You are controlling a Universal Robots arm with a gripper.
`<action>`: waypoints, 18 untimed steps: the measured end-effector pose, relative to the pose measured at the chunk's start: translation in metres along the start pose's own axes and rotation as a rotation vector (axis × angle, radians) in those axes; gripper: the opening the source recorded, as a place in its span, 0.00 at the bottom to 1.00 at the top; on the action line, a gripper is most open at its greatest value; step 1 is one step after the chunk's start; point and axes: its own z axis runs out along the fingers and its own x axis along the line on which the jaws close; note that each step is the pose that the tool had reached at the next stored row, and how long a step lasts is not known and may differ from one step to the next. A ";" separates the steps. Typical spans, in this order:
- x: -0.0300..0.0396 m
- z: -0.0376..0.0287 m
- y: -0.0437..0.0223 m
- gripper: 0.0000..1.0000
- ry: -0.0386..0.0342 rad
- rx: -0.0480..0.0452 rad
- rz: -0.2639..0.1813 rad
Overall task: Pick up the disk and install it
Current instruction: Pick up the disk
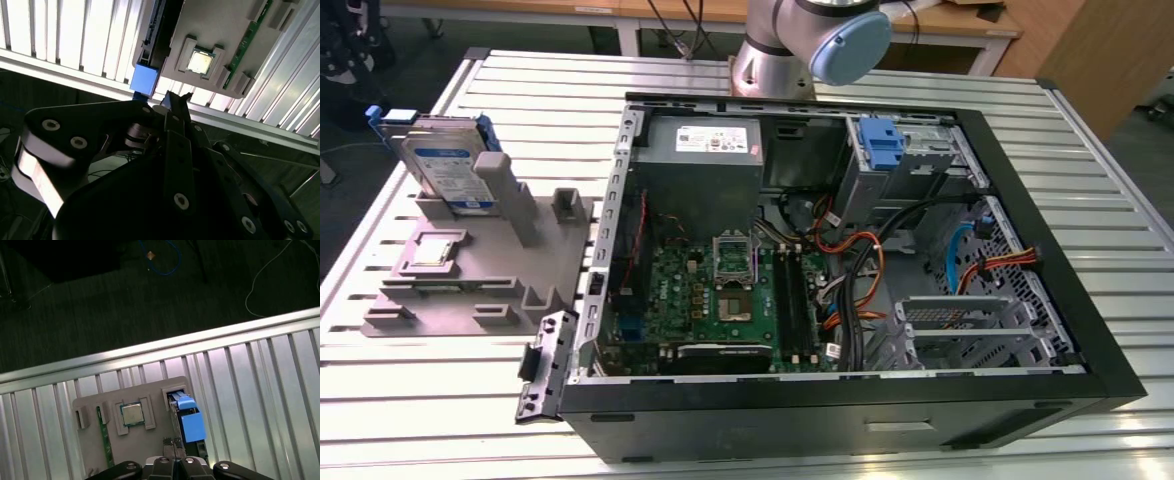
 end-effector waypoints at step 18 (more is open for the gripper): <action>0.0001 0.0003 0.0004 0.10 -0.0410 0.0038 -0.004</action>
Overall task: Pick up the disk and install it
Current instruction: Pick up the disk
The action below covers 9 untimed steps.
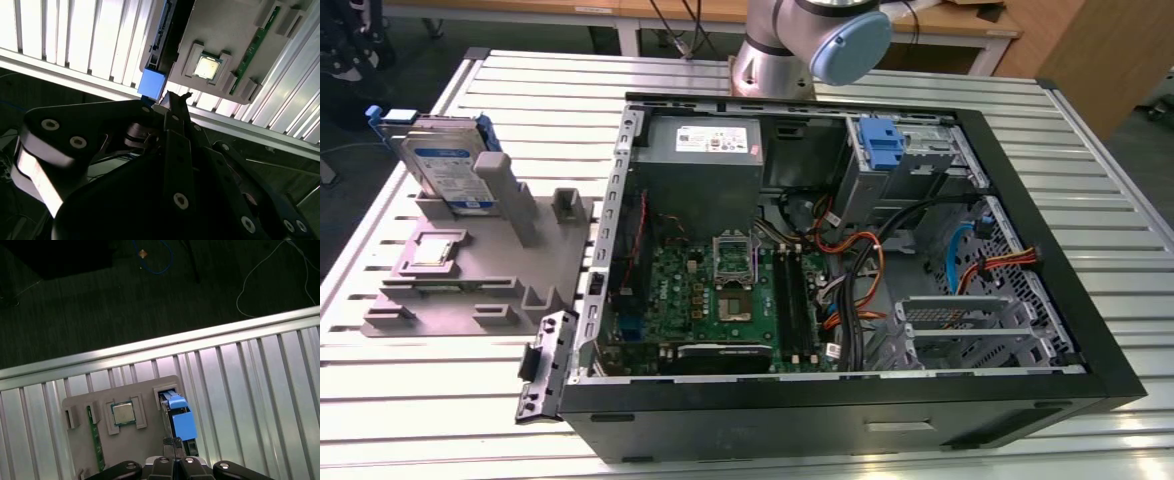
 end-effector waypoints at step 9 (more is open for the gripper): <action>0.0000 0.0000 0.0000 0.10 -0.0010 -0.0003 0.000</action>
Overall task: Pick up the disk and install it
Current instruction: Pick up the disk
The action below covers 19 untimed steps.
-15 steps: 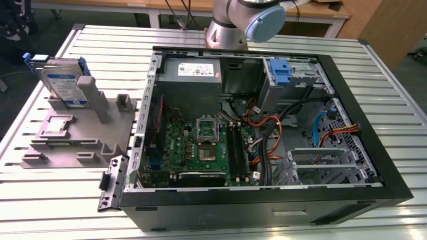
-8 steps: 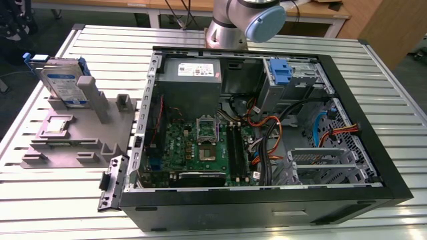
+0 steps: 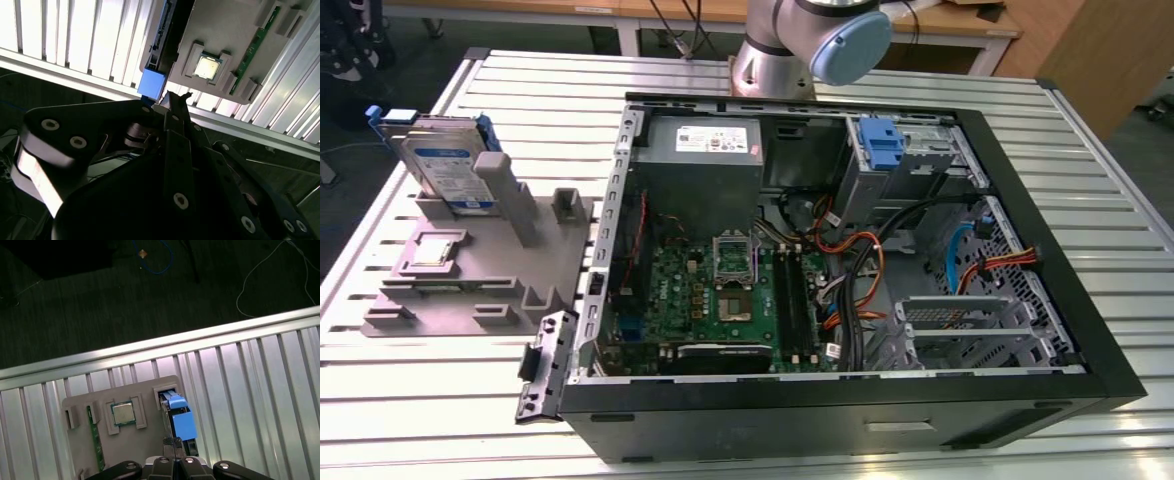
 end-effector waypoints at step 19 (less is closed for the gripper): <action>0.0002 0.0042 0.0001 0.10 -0.0338 -0.0007 -0.106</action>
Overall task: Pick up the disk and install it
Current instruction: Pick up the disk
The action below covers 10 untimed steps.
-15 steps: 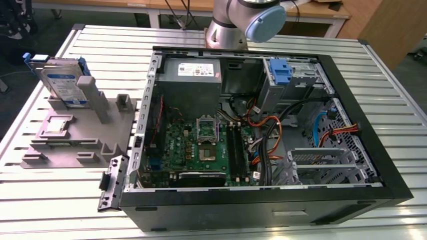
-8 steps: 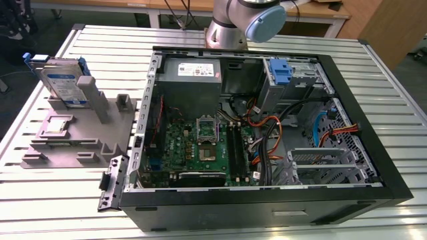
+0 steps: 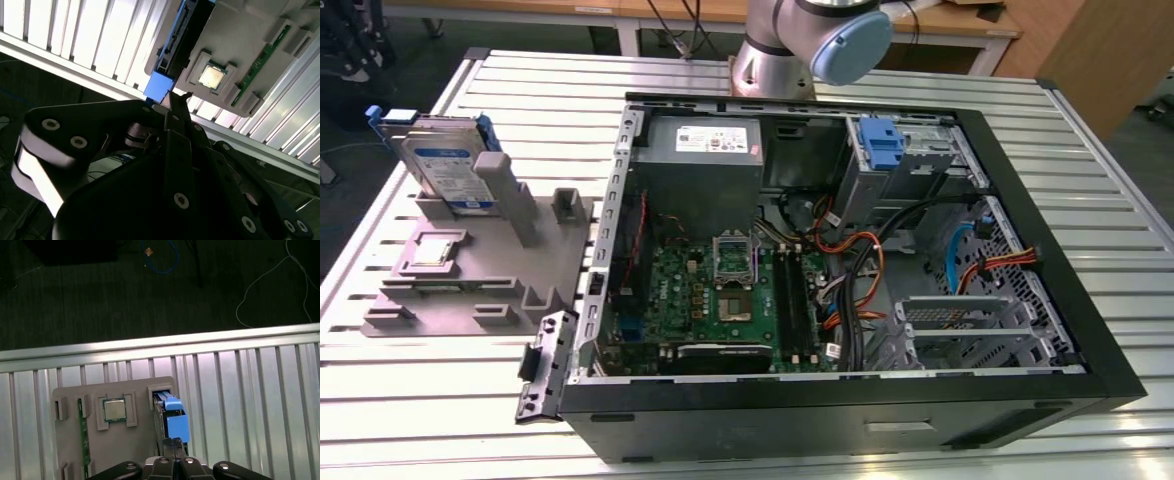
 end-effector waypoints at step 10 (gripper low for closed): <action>0.0001 0.0039 -0.0001 0.35 0.0005 -0.0005 -0.010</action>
